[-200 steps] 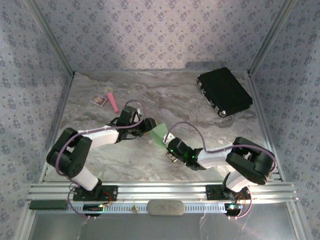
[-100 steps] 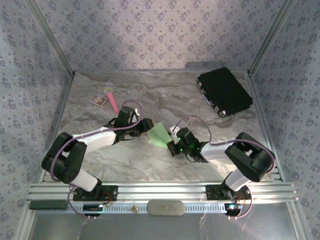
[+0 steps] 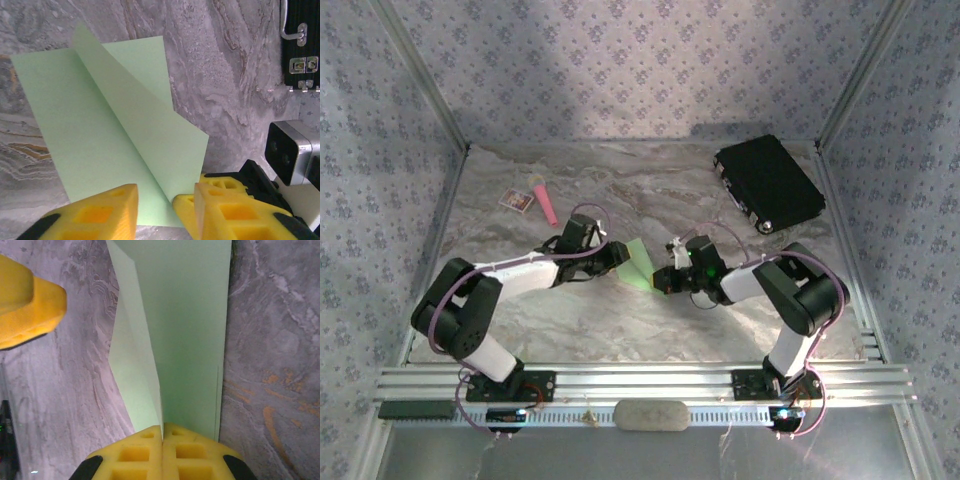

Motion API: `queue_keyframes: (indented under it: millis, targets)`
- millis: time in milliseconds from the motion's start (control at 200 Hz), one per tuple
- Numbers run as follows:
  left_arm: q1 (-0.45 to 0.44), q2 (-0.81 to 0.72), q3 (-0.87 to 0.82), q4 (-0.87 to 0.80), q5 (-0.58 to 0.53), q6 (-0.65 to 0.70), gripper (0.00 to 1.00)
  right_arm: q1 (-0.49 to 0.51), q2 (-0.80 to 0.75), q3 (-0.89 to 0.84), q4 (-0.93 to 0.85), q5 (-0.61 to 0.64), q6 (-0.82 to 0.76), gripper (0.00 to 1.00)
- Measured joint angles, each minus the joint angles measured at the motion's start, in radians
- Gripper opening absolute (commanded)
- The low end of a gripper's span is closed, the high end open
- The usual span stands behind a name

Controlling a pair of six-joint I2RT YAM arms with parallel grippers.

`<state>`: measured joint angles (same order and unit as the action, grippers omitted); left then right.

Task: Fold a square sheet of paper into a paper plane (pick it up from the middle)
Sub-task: Fourth fold the wing at the center of the table.

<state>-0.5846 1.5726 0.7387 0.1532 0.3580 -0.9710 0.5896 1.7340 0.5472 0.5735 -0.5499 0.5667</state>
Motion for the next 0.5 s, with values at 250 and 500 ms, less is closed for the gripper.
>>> queue_keyframes:
  millis: [250, 500]
  targets:
    - [-0.018, 0.066, 0.040, 0.026, 0.012, 0.001, 0.17, -0.002, 0.014, 0.032, -0.048, -0.045, 0.086, 0.00]
    - [-0.018, 0.126, 0.062, 0.068, 0.013, 0.000, 0.13, -0.006, 0.030, 0.047, -0.068, -0.081, 0.182, 0.00]
